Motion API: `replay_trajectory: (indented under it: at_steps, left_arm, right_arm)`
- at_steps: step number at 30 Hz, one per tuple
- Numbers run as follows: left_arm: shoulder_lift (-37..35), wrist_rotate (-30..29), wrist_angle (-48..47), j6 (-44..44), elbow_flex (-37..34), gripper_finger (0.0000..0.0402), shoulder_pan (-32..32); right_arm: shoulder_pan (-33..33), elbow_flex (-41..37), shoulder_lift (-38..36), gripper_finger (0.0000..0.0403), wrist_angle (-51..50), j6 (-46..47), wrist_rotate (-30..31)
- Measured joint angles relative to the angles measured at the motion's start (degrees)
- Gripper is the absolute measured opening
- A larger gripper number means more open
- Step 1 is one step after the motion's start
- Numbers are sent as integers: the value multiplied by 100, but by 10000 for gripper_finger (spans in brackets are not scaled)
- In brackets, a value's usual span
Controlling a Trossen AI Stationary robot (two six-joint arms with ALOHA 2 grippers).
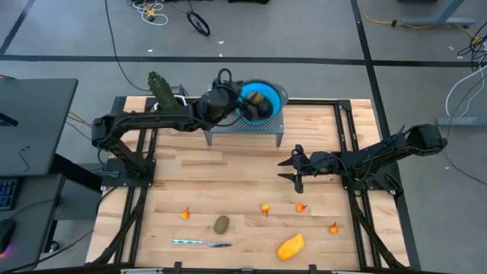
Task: Pick & Place Fruit
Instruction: Put the orange peach in the blue strainer bowl on the shelf
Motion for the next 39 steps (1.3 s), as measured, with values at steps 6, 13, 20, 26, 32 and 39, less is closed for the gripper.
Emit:
replay_trajectory:
  at_steps: [6, 13, 20, 26, 32, 39]
  left_arm:
    - [-528, 2, -732, -105, 1, 336, -686]
    - [-474, -3, -1914, -692, 4, 325, -1662]
    - [-298, -30, -1116, -855, -633, 316, -2446]
    - [-292, 28, 1099, -719, -1951, 316, -2839]
    - [-296, 35, 2116, -687, -2376, 316, -2867]
    - [-300, 635, 2555, -458, -2326, 316, -2851]
  right_arm:
    - [1, 0, 0, 198, 25, 2, -124]
    - [71, 0, 0, 198, 584, -2, -791]
    - [697, -2, 0, 198, 588, -240, -1340]
    - [1441, 176, 0, 199, 42, 151, -1162]
    - [1927, 695, 0, 200, -1608, 810, -782]
    - [2315, 1202, -1, 211, -3244, 1470, -700]
